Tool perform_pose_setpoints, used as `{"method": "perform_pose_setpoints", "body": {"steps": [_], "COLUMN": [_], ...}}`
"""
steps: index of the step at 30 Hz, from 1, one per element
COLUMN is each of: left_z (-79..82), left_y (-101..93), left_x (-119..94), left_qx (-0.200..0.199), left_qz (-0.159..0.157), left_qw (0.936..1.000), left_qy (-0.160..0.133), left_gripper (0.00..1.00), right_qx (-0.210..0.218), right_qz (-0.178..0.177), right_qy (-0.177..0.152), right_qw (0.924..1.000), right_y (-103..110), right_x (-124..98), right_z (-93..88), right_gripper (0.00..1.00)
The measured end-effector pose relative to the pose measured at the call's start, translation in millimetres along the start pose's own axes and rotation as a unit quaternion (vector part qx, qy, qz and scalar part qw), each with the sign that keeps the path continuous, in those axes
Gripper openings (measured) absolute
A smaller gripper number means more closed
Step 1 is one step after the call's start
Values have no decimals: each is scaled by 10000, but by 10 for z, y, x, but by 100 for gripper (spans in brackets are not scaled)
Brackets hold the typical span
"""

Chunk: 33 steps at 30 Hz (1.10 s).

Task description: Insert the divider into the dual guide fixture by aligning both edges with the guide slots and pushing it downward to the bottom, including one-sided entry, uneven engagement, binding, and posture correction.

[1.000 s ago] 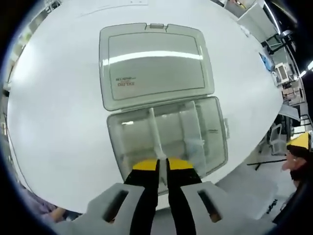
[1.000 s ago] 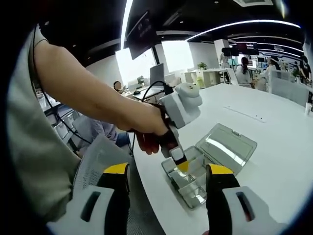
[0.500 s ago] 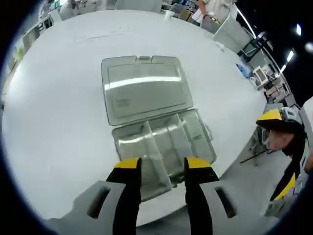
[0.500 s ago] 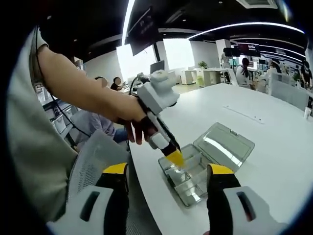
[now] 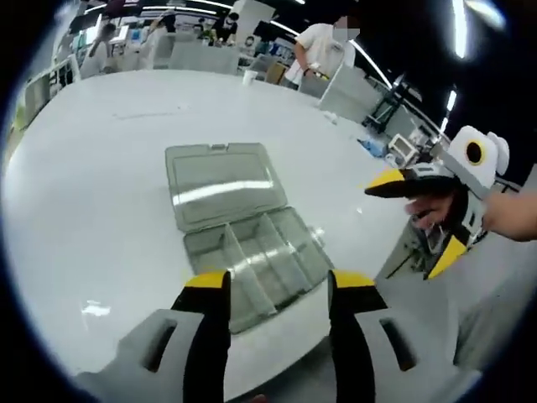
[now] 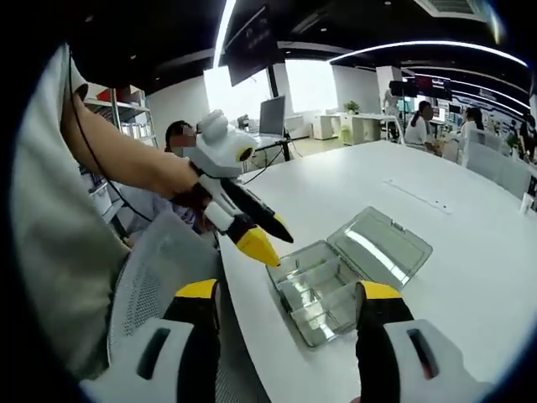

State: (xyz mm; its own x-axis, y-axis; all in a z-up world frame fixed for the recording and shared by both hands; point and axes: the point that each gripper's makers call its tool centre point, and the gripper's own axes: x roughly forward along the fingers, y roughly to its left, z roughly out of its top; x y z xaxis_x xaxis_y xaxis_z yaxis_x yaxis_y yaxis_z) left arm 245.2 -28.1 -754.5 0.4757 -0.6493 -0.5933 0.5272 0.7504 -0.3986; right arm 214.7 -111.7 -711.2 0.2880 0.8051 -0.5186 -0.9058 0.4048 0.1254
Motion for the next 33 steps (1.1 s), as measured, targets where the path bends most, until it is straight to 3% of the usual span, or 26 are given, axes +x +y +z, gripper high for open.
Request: {"method": "perform_pose_setpoints", "body": {"steps": [7, 13, 19, 29, 33], "left_z": [34, 4, -4, 132, 123], "left_y": [-127, -178, -195, -304, -337], "left_x": [-93, -82, -122, -214, -216], "left_qx": [545, 841, 1038, 1512, 1691], "left_qz": [-146, -253, -320, -421, -428], "left_qw": [9976, 9949, 9923, 9823, 9794], "left_qy": [-389, -497, -592, -1021, -1019], "left_gripper": [51, 57, 63, 68, 69], "right_qx": [-81, -147, -251, -477, -550], "right_qz": [37, -21, -133, -207, -236], "right_qy": [62, 170, 415, 683, 774], "right_qw": [9999, 9997, 9987, 9963, 9952], "right_y": [3, -35, -147, -317, -390], "right_x": [-16, -64, -234, -486, -576], "right_z": [-62, -125, -268, -405, -452], "right_gripper": [63, 64, 65, 65, 64]}}
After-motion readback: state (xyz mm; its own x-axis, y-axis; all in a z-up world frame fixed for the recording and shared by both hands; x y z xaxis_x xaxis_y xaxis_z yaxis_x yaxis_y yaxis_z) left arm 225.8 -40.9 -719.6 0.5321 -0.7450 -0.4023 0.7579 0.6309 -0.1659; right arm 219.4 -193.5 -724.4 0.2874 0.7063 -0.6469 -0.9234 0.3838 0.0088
